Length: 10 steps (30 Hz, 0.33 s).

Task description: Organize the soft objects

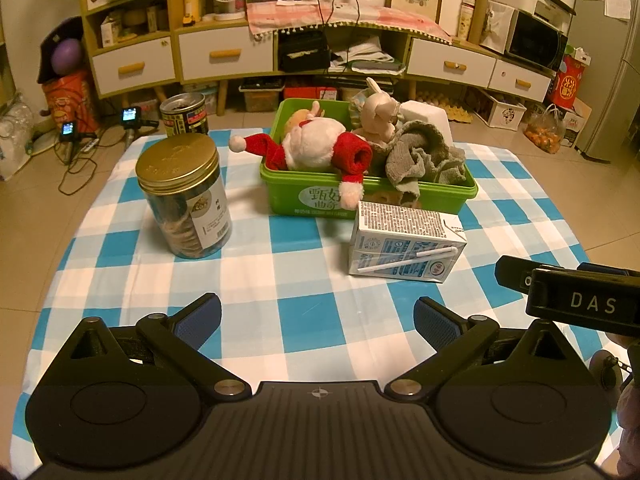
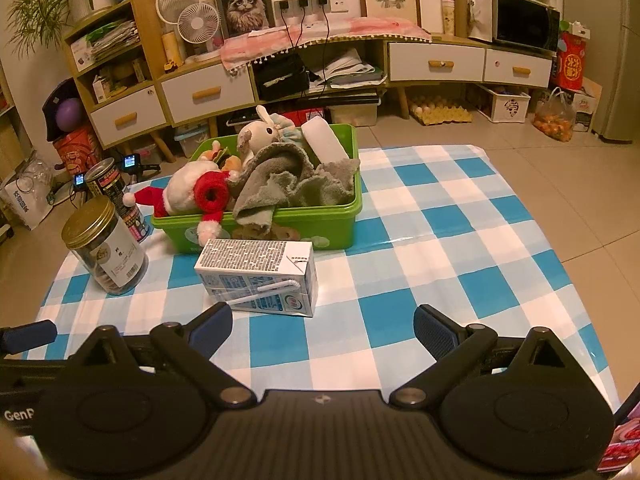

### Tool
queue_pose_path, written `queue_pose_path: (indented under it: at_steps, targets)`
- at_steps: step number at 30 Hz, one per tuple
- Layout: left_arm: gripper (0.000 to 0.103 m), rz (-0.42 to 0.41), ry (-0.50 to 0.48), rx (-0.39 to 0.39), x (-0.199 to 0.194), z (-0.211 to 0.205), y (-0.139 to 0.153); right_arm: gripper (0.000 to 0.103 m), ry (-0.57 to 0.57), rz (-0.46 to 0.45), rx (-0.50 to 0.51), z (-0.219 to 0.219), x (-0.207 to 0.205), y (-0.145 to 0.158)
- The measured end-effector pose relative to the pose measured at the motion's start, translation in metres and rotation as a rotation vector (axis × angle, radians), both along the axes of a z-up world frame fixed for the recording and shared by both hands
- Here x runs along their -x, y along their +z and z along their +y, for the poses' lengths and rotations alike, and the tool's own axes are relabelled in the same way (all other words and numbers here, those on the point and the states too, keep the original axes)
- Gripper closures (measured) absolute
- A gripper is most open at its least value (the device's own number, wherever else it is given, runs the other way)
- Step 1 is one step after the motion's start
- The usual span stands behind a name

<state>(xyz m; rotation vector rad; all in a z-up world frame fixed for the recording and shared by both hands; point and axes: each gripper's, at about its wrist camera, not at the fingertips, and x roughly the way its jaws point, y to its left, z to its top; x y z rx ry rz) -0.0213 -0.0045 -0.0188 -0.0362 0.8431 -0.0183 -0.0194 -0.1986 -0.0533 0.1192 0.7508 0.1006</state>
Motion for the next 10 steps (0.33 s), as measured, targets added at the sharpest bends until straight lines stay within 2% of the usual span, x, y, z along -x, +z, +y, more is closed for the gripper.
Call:
queue_pose_path:
  at_steps: [10]
  targets:
    - [0.005, 0.010, 0.009, -0.005, -0.0008, 0.0013, 0.0004, 0.034, 0.000, 0.005, 0.004, 0.0006, -0.0005, -0.0012]
